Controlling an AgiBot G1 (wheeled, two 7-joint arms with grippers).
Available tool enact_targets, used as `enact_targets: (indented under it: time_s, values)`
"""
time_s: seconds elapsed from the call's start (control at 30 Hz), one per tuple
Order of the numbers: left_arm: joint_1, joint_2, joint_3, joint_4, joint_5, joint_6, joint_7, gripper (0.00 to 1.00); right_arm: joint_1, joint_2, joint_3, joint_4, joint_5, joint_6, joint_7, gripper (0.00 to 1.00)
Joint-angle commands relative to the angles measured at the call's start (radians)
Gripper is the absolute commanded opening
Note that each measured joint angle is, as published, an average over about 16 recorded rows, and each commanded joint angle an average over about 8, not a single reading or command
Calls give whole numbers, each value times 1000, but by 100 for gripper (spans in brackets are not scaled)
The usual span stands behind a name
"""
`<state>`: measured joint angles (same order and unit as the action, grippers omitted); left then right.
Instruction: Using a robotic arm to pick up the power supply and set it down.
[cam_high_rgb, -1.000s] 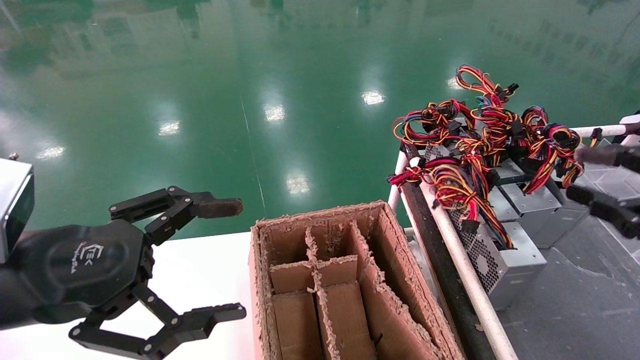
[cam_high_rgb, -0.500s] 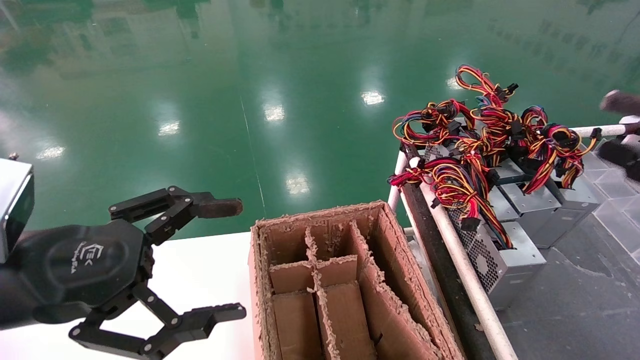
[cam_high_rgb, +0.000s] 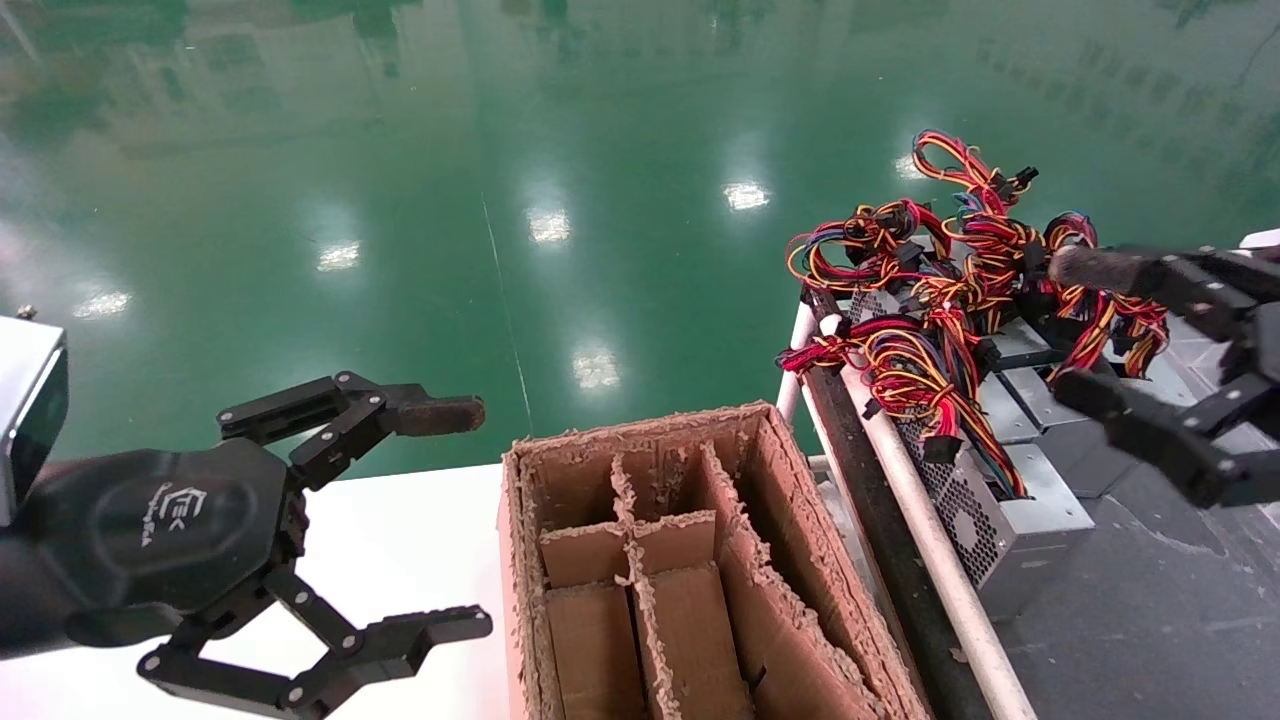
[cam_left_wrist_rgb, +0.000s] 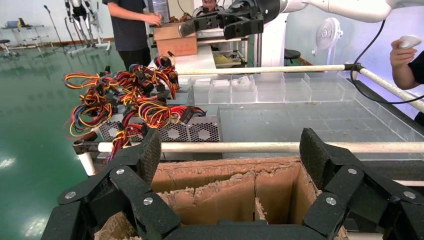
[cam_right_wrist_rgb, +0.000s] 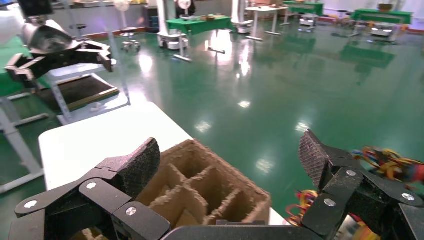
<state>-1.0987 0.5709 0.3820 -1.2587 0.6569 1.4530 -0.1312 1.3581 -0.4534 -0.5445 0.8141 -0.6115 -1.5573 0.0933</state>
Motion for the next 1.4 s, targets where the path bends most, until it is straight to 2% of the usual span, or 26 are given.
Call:
enact_targets:
  time_s: [0.03,1.13,1.4]
  values:
    - [0,0,0,0,0,0,0,100,-15,-8,14,24,-6,3,5,100]
    - [0,0,0,0,0,0,0,100,-255,-142,238,422,-107,55,85,100]
    - [0,0,0,0,0,0,0,100,-291,-162,272,482,-122,63,96,100]
